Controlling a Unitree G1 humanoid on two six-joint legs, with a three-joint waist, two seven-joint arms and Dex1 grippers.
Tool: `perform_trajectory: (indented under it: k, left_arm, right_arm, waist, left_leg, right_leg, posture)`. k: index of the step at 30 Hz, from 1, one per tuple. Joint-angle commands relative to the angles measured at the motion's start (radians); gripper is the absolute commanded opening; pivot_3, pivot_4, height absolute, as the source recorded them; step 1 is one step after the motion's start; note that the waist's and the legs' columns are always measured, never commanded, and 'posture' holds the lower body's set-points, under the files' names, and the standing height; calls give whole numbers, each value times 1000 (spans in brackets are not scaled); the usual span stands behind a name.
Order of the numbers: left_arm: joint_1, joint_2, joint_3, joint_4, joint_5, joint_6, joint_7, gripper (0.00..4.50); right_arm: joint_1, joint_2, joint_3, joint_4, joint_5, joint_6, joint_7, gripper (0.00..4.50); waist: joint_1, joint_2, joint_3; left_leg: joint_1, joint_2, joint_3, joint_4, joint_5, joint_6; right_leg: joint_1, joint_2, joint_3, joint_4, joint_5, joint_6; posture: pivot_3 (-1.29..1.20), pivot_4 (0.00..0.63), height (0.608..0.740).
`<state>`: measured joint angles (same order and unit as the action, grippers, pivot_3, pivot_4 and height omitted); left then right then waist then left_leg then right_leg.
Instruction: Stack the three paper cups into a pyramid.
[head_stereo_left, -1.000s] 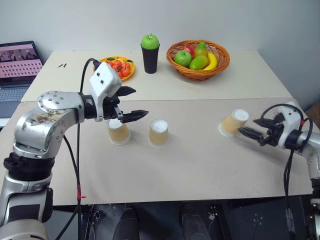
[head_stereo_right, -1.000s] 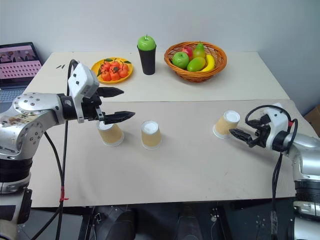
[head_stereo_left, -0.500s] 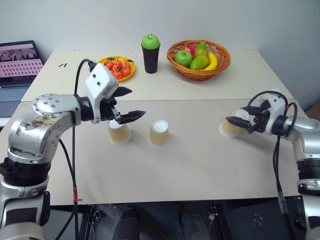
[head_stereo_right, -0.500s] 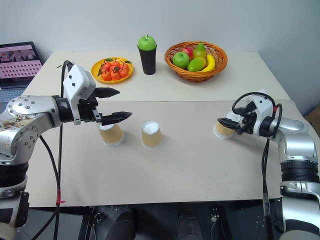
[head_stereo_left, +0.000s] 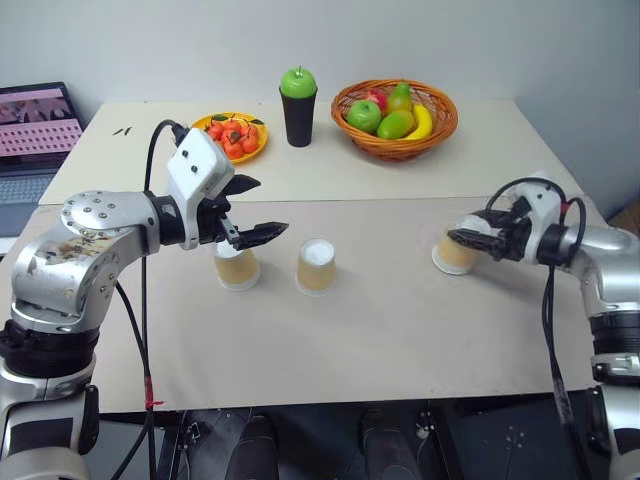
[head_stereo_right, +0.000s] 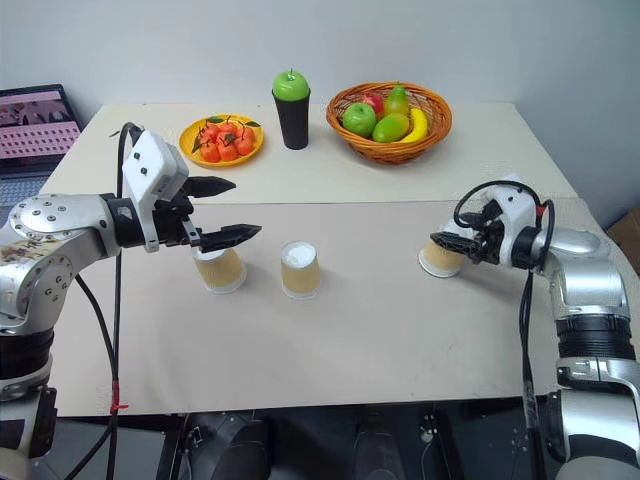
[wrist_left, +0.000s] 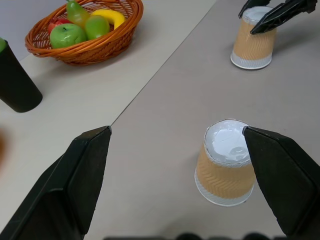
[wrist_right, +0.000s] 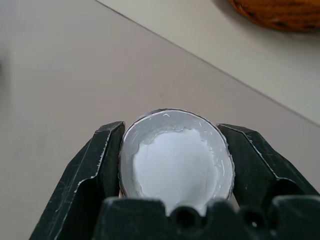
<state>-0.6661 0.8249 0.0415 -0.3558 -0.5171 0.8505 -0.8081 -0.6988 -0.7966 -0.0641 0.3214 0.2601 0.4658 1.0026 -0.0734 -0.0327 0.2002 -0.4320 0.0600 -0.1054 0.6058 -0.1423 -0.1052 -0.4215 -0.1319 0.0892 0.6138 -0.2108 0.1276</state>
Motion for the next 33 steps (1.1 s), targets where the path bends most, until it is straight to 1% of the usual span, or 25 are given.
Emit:
perform_trajectory:
  k: [1,6,11,19,33]
  left_arm:
    - [-4,0,22,-22,-5,-17,4,4500]
    - [-1,-6,21,-28,-2,-17,10,4500]
    - [3,2,25,-32,-2,-17,12,4500]
    - [-1,6,17,-30,7,-23,13,4500]
    - [-32,-27,-3,-45,8,-14,41,4500]
  right_arm:
    - [-56,16,38,-172,53,80,43,2703]
    - [-31,68,87,-303,86,161,41,2703]
    - [-2,113,110,-366,108,202,24,2703]
    - [-12,163,144,-379,120,226,12,2703]
    - [-17,233,215,-354,102,191,17,2703]
  waist:
    - [-1,0,0]
    - [15,0,0]
    - [27,0,0]
    - [28,0,0]
    - [28,0,0]
  left_leg:
    - [0,0,0,0,0,0]
    - [-1,0,0,1,0,0]
    - [-2,0,0,0,0,0]
    - [-1,0,0,1,0,0]
    - [-1,0,0,1,0,0]
  right_leg:
    - [0,0,0,1,0,0]
    - [1,0,0,0,0,0]
    - [0,0,0,0,0,-1]
    - [0,0,-1,0,1,-1]
    - [0,0,-1,0,1,-1]
  posture:
    - [0,150,737]
    - [0,150,737]
    - [0,150,737]
    - [0,150,737]
    - [0,150,737]
